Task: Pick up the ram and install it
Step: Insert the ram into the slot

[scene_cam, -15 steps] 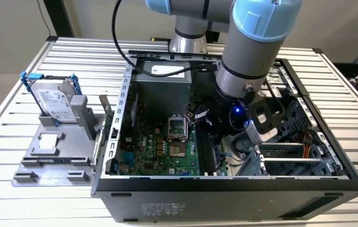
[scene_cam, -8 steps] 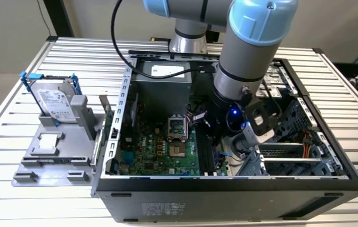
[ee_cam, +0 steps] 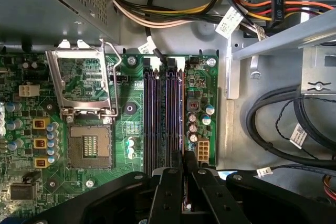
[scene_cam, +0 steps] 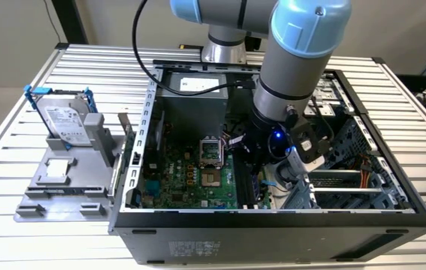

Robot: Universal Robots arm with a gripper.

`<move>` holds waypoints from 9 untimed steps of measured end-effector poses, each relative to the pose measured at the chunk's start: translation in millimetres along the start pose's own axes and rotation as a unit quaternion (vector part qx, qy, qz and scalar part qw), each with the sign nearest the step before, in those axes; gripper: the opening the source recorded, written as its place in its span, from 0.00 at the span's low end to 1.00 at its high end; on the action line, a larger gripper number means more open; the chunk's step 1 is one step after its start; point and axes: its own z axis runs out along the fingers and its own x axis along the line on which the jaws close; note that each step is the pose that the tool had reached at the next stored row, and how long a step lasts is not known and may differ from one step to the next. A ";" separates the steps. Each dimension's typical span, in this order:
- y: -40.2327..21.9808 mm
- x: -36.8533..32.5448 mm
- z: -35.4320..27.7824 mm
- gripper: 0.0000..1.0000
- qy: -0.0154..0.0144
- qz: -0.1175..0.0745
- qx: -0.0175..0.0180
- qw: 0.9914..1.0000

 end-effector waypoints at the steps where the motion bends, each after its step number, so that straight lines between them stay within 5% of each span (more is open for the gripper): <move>1: 0.0 0.0 0.0 0.00 0.000 0.000 0.000 1.000; 9: 0.0 0.1 -1.9 0.00 0.000 0.002 0.000 1.000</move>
